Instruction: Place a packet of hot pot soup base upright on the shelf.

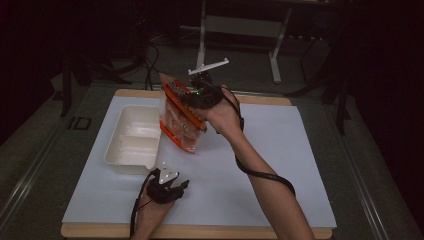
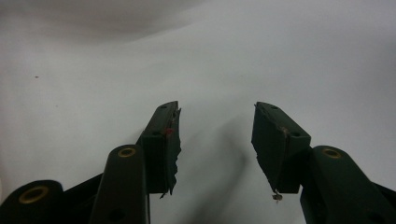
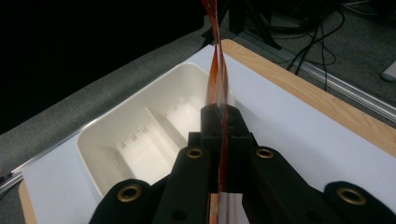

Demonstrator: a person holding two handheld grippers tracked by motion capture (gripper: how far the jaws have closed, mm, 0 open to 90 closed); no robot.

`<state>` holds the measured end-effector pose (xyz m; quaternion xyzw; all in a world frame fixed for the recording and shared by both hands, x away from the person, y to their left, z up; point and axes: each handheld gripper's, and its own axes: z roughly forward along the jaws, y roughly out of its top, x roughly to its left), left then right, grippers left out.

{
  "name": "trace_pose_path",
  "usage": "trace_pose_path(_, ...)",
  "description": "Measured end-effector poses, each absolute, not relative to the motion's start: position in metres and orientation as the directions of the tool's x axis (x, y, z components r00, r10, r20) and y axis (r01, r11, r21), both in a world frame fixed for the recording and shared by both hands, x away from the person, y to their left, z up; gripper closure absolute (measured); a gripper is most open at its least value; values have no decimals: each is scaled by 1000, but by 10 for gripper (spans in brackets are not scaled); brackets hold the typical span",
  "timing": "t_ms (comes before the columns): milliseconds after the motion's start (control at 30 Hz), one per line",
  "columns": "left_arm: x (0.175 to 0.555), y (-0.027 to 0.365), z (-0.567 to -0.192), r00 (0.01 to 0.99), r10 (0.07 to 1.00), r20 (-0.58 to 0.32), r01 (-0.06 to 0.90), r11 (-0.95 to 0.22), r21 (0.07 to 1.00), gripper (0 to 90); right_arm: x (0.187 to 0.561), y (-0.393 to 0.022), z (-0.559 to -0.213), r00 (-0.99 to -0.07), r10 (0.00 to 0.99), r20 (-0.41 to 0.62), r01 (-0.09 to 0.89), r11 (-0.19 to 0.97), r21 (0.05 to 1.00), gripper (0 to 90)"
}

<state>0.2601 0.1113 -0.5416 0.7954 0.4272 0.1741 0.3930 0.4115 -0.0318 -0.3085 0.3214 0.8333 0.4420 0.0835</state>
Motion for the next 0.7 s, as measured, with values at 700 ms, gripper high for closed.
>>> trace_pose_path(700, 260, 111, -542, 573, 817, -61, 544, -324, 774, 515, 413, -15, -301, -791, 595, 140, 436, 388, 812, 900)
